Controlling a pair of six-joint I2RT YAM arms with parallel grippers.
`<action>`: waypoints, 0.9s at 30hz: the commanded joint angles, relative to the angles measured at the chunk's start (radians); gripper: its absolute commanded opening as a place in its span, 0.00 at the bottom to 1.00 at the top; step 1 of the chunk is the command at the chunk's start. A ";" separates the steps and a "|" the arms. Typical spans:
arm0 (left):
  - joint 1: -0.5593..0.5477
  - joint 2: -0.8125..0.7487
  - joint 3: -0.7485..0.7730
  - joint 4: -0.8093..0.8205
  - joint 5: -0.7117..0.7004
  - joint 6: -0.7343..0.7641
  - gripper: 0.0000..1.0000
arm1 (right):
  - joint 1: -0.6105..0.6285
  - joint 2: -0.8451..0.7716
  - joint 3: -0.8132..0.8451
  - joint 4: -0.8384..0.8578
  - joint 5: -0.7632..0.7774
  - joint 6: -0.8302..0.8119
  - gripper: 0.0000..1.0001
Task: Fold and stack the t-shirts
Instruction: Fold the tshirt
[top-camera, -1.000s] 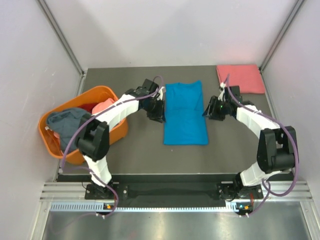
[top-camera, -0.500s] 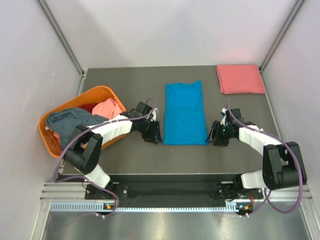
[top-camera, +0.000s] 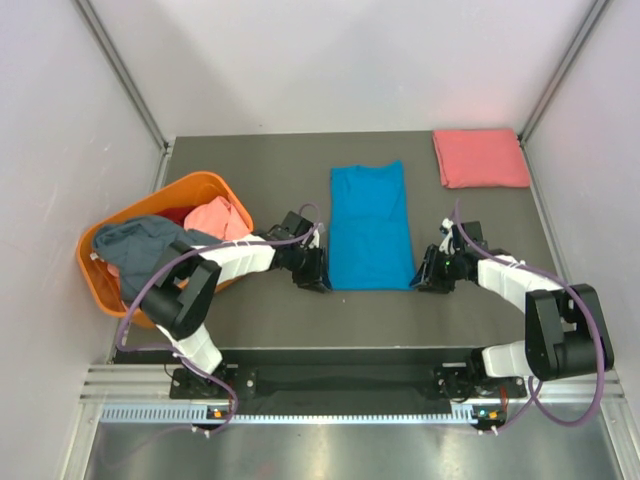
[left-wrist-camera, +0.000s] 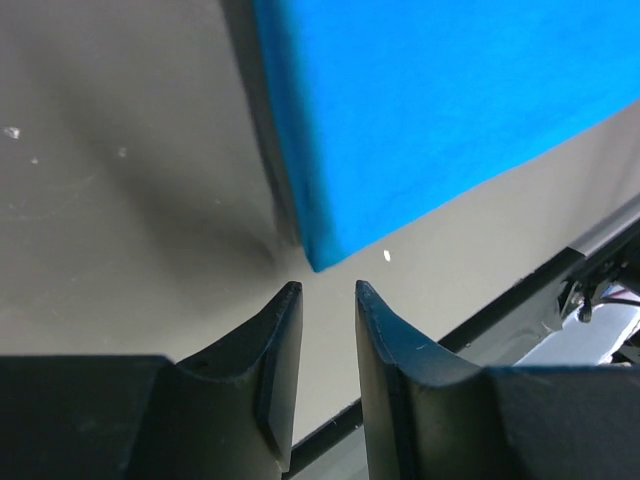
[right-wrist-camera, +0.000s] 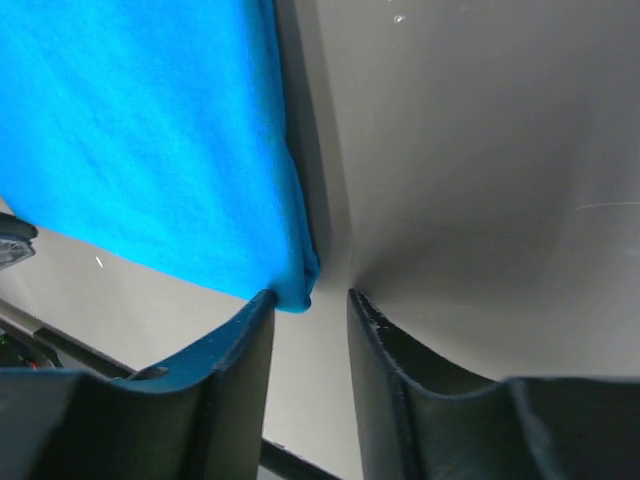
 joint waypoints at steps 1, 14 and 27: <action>-0.008 0.011 -0.013 0.052 -0.020 -0.017 0.33 | -0.011 -0.013 -0.017 0.028 0.004 -0.009 0.35; -0.017 0.054 -0.010 0.063 -0.048 -0.014 0.31 | -0.011 0.001 -0.034 0.062 -0.022 -0.002 0.30; -0.018 0.079 -0.004 0.094 -0.026 -0.017 0.05 | -0.012 0.030 -0.077 0.122 -0.025 0.008 0.10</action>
